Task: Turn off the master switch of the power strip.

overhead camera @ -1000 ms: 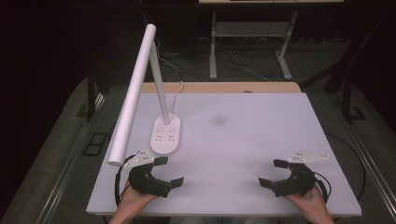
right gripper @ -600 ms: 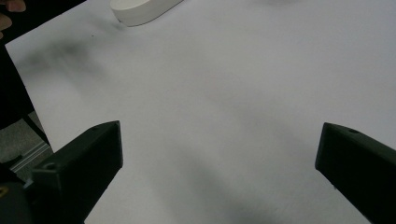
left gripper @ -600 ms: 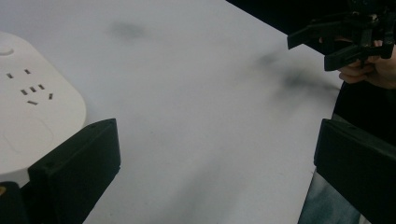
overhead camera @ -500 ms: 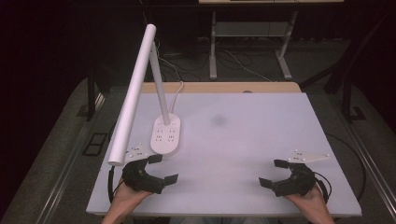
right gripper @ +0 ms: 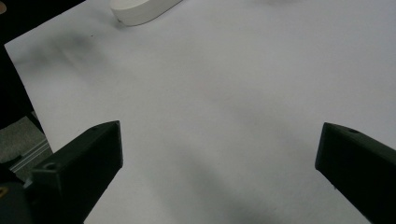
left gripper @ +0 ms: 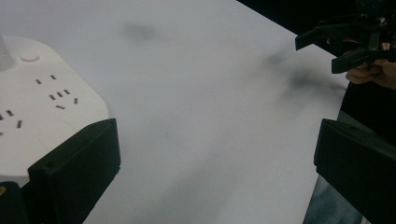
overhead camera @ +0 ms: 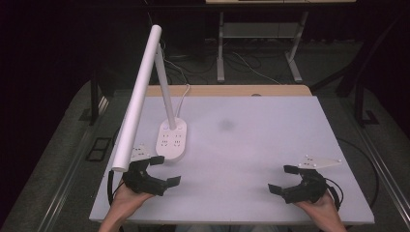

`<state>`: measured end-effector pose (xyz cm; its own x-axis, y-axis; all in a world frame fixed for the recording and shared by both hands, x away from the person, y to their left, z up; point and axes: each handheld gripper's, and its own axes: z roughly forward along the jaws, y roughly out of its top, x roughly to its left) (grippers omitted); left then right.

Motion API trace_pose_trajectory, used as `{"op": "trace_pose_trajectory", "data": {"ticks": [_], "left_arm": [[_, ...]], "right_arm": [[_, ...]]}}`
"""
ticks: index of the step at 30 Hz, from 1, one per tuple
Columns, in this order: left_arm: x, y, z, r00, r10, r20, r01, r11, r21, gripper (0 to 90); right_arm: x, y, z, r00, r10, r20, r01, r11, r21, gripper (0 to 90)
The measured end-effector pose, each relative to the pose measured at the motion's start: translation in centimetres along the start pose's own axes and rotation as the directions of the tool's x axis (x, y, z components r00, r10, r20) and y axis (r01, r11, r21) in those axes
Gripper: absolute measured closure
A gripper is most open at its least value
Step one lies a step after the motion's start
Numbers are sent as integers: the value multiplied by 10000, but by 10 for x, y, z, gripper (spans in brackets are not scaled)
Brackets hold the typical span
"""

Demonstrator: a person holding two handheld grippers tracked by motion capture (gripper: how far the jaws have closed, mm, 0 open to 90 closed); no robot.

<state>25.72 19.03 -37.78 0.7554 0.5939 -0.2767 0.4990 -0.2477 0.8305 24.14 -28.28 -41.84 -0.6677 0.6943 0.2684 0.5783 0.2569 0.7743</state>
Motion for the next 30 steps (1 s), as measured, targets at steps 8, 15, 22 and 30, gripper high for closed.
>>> {"op": "trace_pose_trajectory", "data": {"ticks": [8, 15, 22, 30], "left_arm": [[8, 7, -7, 9998, -151, -139, 152, 9999, 80, 0], [14, 12, -14, 9995, -146, -297, 147, 9999, 56, 0], [21, 18, -19, 9989, -95, -463, 98, 9999, 56, 0], [27, 25, -23, 9976, -93, -685, 95, 10000, 28, 0]], "right_arm": [[-1, 0, 0, 10000, -5, -24, 5, 10000, -12, 3], [0, 0, 1, 9999, -108, -131, 108, 9999, -7, 3], [0, -1, 0, 9999, -17, -121, 17, 10000, -23, 3], [0, -1, 0, 9999, -17, -149, 17, 10000, -47, 3]]}}
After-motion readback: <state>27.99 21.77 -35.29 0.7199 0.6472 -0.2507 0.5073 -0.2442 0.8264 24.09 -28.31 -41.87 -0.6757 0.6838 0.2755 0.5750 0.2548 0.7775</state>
